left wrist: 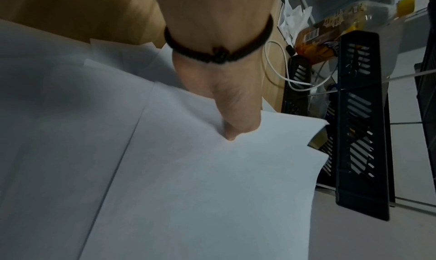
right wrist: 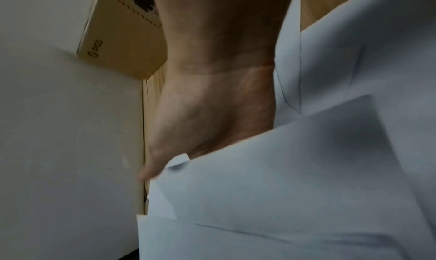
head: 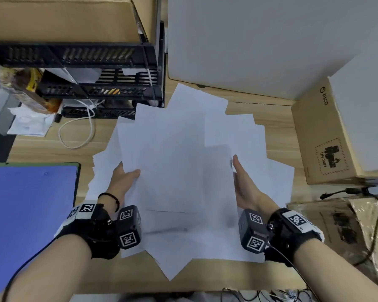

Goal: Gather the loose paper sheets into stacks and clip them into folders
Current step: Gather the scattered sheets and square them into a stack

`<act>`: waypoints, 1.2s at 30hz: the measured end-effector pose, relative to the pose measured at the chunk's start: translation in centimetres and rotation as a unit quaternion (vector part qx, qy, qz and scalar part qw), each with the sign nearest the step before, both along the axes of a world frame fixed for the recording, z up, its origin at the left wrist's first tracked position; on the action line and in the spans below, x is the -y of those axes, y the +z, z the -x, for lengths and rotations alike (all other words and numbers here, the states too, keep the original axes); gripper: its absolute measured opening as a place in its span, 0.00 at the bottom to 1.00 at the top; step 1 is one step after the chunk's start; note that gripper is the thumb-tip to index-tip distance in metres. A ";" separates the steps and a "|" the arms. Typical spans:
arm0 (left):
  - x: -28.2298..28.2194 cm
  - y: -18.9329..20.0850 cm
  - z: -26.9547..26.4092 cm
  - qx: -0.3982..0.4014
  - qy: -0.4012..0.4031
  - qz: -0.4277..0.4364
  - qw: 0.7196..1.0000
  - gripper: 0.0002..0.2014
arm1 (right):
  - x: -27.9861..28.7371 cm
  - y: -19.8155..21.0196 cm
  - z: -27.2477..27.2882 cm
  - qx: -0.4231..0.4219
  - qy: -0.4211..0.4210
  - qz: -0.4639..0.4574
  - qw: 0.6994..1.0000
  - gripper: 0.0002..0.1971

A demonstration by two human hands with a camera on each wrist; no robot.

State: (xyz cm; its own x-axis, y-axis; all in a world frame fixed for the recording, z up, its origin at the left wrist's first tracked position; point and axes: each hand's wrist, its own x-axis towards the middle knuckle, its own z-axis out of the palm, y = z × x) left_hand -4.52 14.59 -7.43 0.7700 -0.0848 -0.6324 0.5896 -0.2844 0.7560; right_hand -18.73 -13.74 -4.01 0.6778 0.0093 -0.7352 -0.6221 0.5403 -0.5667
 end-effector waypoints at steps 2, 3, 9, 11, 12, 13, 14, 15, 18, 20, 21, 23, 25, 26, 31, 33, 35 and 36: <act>0.1 0.1 0.1 0.003 -0.001 0.000 1.000 0.21 | 0.3 0.0 0.6 -0.018 0.051 0.045 0.998 0.25; 0.2 0.2 0.2 -0.005 -0.005 0.005 1.000 0.20 | 0.4 0.0 1.0 -0.021 0.118 0.107 0.987 0.20; 0.8 1.7 0.1 -0.051 -0.120 0.022 0.991 0.13 | 1.0 0.3 2.5 -0.038 0.220 0.298 0.928 0.15; 1.2 1.8 -0.2 -0.021 -0.159 0.015 0.987 0.17 | 1.5 0.6 3.0 -0.042 0.252 0.289 0.923 0.15; 1.5 1.8 -0.3 -0.005 -0.171 0.009 0.985 0.20 | 1.8 0.8 3.2 -0.044 0.267 0.283 0.920 0.15; 1.8 1.8 -0.4 0.012 -0.183 -0.005 0.983 0.21 | 2.0 1.0 3.5 -0.049 0.279 0.274 0.919 0.15; 2.2 1.9 -0.4 0.030 -0.194 -0.022 0.980 0.21 | 2.4 1.1 3.7 -0.054 0.284 0.267 0.919 0.15; 2.4 1.8 -0.5 0.045 -0.199 -0.039 0.978 0.20 | 2.8 1.2 4.0 -0.060 0.285 0.263 0.920 0.15; 2.4 2.1 -1.2 0.066 -0.184 -0.050 0.979 0.19 | 4.4 1.4 4.4 -0.077 0.265 0.289 0.917 0.15; 1.7 2.5 -1.9 0.058 -0.199 -0.048 0.977 0.17 | 5.4 1.5 4.6 -0.079 0.239 0.312 0.916 0.15; 1.3 2.6 -2.3 0.049 -0.225 -0.049 0.972 0.14 | 5.8 1.6 4.7 -0.077 0.224 0.323 0.916 0.15; 0.9 3.3 -2.3 0.026 -0.298 -0.045 0.953 0.10 | 6.4 1.6 4.4 -0.079 0.195 0.344 0.915 0.13; 1.0 3.7 -2.2 -0.010 -0.369 -0.038 0.929 0.11 | 6.7 1.5 3.6 -0.087 0.176 0.348 0.917 0.12; 1.3 3.9 -2.2 -0.026 -0.407 -0.041 0.912 0.12 | 6.8 1.6 3.0 -0.088 0.172 0.346 0.918 0.11; 3.7 4.8 -1.9 -0.005 -0.510 -0.060 0.858 0.09 | 6.6 2.7 -0.1 -0.057 0.220 0.320 0.920 0.10; 5.0 4.9 -1.7 0.062 -0.494 -0.090 0.863 0.10 | 5.6 3.4 -1.1 -0.044 0.281 0.307 0.908 0.09; 6.1 4.4 -1.8 0.139 -0.457 -0.112 0.871 0.21 | 4.5 3.8 -1.9 -0.029 0.332 0.296 0.895 0.09; 6.6 4.4 -1.9 0.157 -0.445 -0.099 0.876 0.24 | 4.0 3.9 -2.3 -0.021 0.347 0.288 0.892 0.10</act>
State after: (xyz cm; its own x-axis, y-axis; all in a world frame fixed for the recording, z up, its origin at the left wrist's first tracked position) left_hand -2.67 7.99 -3.05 0.5933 -0.6530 -0.4708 -0.1604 -0.6690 0.7257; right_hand -16.43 -17.71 -0.08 0.6279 0.0287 -0.7778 -0.7203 -0.3571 -0.5947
